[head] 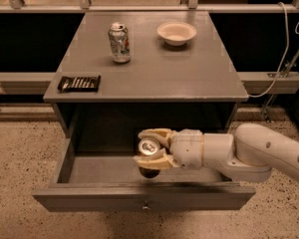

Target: Pick orange can from top drawer and place on counter

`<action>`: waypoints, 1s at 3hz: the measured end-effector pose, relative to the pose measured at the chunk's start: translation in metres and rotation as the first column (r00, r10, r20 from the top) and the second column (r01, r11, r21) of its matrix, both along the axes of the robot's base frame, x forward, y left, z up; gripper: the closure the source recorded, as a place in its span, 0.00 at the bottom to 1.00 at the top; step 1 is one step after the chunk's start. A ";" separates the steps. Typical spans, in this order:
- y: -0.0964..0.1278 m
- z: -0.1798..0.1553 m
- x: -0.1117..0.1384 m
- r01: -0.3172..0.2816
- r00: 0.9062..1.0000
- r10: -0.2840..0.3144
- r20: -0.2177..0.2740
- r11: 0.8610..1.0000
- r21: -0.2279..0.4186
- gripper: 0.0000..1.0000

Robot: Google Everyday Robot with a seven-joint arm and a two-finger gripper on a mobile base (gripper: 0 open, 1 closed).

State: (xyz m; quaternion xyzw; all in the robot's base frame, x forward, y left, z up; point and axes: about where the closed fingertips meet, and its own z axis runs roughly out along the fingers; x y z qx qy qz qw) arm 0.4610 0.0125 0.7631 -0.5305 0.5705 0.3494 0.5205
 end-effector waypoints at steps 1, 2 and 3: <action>-0.023 0.063 -0.009 0.028 0.996 -0.025 0.083 0.999 -0.026 1.00; -0.054 0.114 0.000 0.034 0.993 -0.033 0.112 0.999 -0.007 1.00; -0.094 0.181 0.032 0.057 0.986 -0.064 0.157 0.997 0.052 1.00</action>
Offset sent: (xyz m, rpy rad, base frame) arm 0.0415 -0.1305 0.2387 0.0663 -0.2186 -0.0751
